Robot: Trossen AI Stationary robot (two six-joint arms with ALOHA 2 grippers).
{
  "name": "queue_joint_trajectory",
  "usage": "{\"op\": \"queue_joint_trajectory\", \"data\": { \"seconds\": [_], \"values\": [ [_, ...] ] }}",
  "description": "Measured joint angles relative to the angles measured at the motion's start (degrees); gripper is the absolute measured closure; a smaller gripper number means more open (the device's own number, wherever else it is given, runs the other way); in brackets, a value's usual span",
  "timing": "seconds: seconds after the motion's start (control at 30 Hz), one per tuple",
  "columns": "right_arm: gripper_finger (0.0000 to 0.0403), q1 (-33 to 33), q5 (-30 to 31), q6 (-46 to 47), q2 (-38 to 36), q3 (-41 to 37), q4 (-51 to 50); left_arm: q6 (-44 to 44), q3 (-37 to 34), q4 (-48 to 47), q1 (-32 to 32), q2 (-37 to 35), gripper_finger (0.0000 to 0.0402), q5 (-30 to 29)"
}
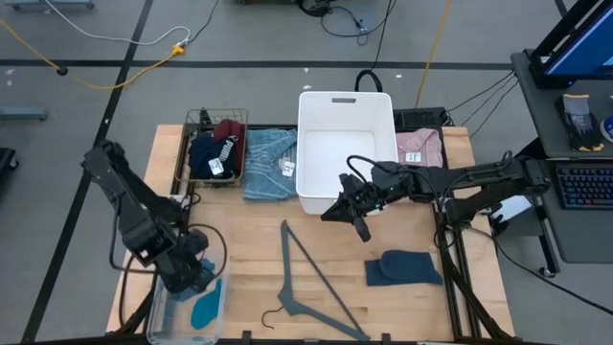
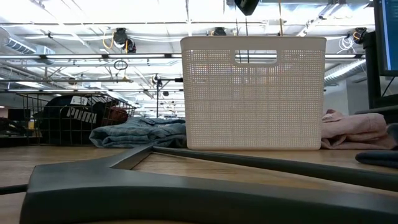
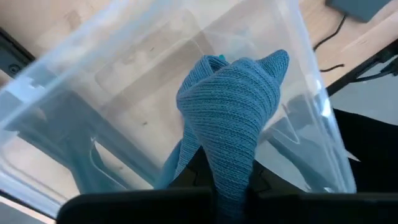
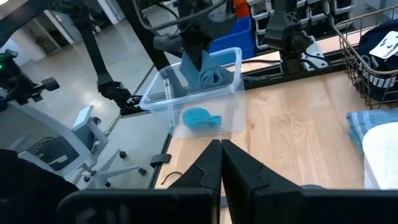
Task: Pick & Place Cloths
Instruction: Put the gray sock into the transparent bin
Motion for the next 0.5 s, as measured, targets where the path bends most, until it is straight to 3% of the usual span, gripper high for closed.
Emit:
{"op": "queue_joint_trajectory", "data": {
  "seconds": [0.5],
  "values": [
    [0.0402,-0.5,0.1,-0.2,0.0,0.0,0.2,-4.5,0.0,0.2,-3.2,9.8,0.0389,-0.5]
  ]
}}
